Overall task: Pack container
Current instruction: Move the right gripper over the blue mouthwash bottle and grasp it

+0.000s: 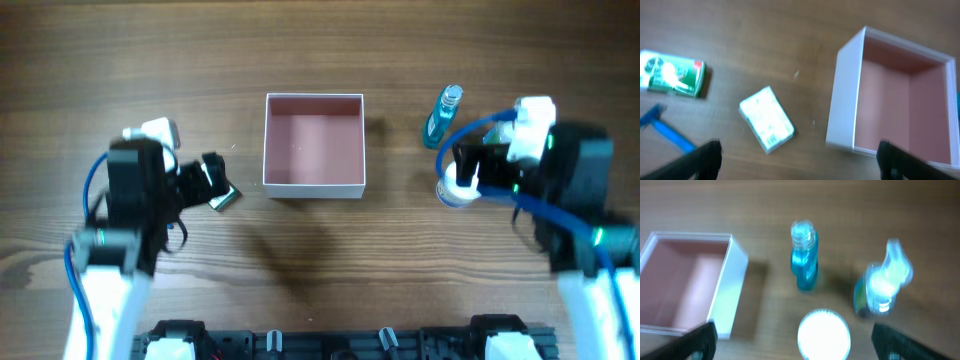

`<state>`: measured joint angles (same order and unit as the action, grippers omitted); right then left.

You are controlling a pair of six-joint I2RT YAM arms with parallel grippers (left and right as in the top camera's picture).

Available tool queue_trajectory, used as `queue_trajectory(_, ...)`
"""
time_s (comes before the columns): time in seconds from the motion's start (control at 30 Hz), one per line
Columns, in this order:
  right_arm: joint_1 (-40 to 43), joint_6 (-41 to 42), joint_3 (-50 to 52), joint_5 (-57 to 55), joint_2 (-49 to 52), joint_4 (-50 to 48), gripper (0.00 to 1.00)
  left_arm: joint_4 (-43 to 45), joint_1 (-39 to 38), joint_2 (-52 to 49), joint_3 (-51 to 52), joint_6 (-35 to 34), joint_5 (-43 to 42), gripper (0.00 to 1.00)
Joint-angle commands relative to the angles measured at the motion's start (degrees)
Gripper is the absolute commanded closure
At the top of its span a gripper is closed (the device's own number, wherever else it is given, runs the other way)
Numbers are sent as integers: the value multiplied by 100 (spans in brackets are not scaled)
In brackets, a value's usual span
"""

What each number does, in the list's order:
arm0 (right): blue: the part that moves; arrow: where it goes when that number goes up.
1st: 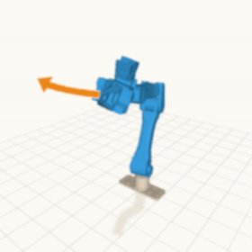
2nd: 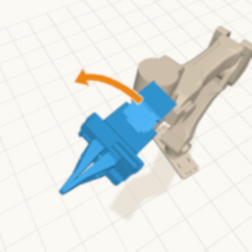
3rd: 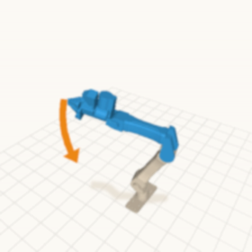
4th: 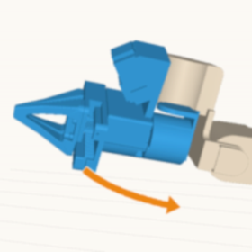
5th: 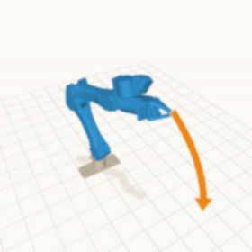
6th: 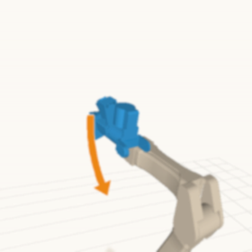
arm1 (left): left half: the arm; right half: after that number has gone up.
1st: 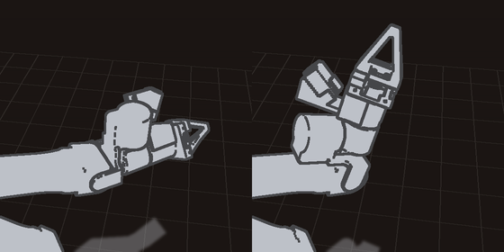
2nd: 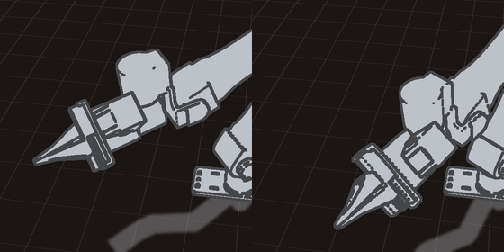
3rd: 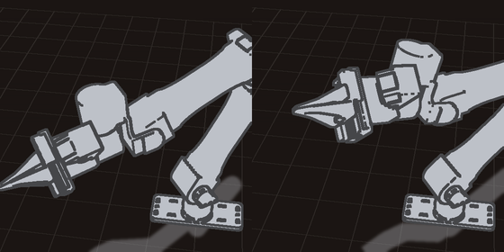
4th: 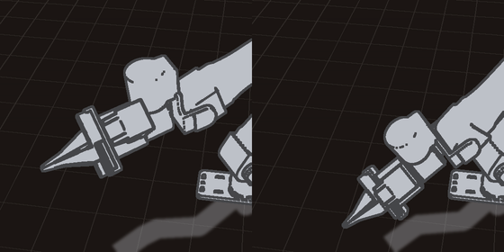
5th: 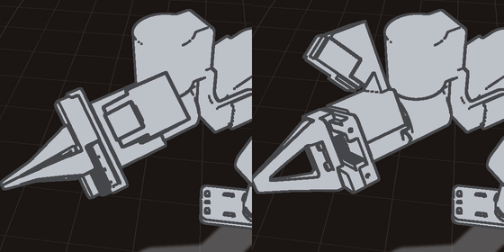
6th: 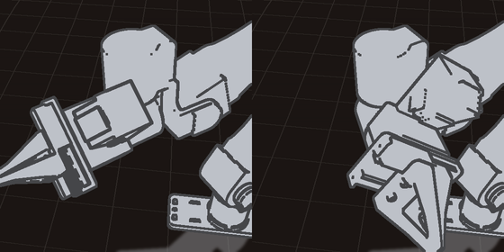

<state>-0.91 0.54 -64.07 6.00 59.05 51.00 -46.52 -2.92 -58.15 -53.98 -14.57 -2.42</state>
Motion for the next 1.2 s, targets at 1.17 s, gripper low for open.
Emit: queue_trajectory(1.17,-599,1320,-1703,-1246,4109,-828,1,-603,-31,-1617,-1414,-92,-415,0)
